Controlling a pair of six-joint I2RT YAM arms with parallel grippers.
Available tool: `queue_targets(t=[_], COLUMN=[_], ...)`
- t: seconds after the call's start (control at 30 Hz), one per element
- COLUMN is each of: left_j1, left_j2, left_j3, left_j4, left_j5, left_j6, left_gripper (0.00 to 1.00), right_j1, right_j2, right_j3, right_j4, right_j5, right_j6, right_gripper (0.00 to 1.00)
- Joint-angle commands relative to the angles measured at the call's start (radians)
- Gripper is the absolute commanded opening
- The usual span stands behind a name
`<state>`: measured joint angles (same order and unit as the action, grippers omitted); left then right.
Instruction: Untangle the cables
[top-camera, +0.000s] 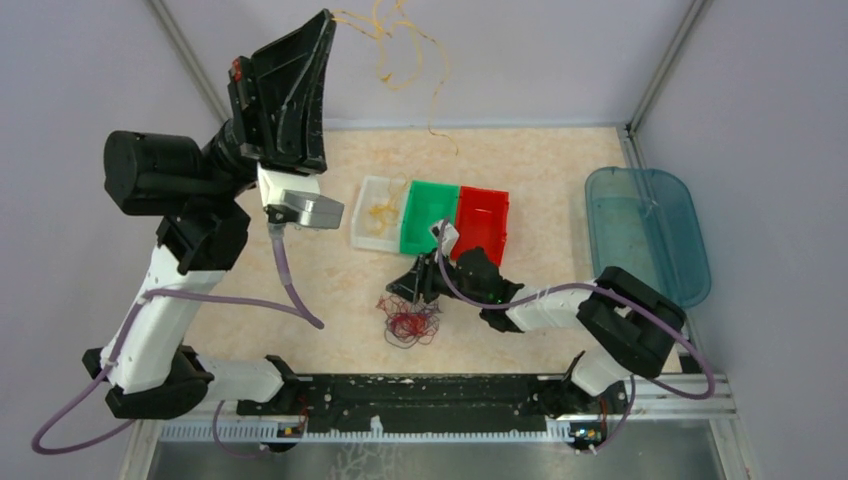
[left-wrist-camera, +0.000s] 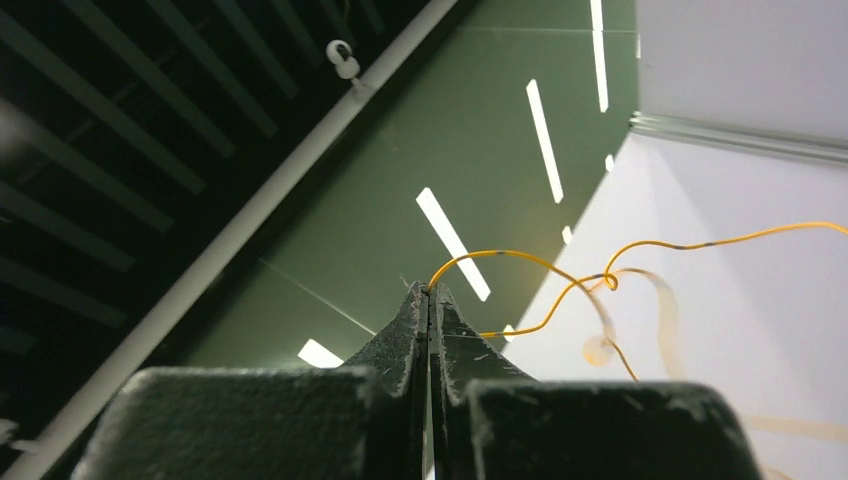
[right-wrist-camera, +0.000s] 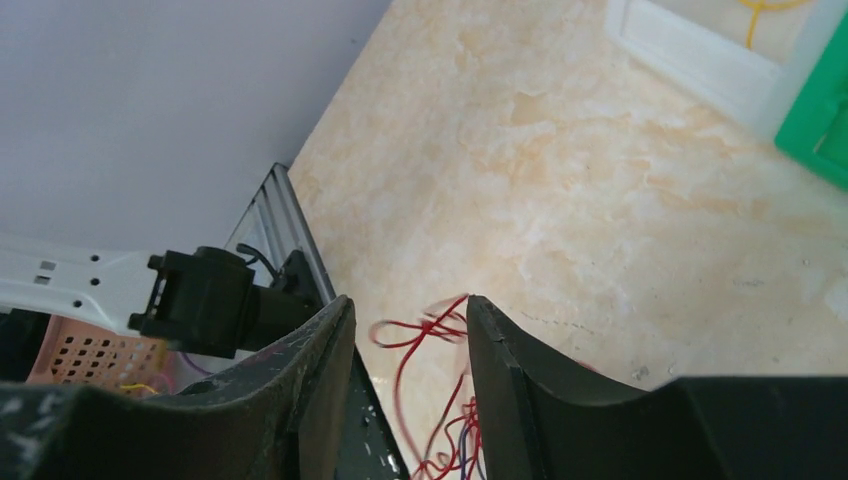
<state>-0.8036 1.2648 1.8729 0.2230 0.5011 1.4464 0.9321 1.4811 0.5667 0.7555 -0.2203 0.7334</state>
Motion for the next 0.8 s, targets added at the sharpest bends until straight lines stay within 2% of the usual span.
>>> queue_targets(t=[0.0, 0.1, 0.2, 0.3, 0.47, 0.77], left_j1=[-0.006, -0.007, -0.006, -0.006, -0.006, -0.006], left_j2=[0.025, 0.061, 0.067, 0.031, -0.048, -0.102], left_j3=[0.101, 0.185, 0.207, 0.124, -0.063, -0.290], left_j4=[0.030, 0.028, -0.023, -0.072, -0.132, -0.244], left_j5=[0.047, 0.059, 0.039, -0.007, -0.101, -0.374], left_j6=[0.069, 0.109, 0.138, 0.155, 0.142, -0.035], left_gripper=[0.00, 0.00, 0.00, 0.00, 0.00, 0.00], right_j1=[0.007, 0.007, 0.007, 0.008, 0.007, 0.005], right_j2=[0.054, 0.087, 0.079, 0.006, -0.168, -0.394], right_j3=[-0.043, -0.073, -0.087, -0.083, -0.062, -0.043], right_j4=[0.149, 0.167, 0.169, 0.115, -0.071, -0.286], right_j5=[0.037, 0.058, 0.068, 0.103, 0.180, 0.299], right_j6=[0.060, 0.072, 0.077, 0.053, -0.022, -0.101], right_gripper=[0.44, 0.44, 0.52, 0.59, 0.68, 0.75])
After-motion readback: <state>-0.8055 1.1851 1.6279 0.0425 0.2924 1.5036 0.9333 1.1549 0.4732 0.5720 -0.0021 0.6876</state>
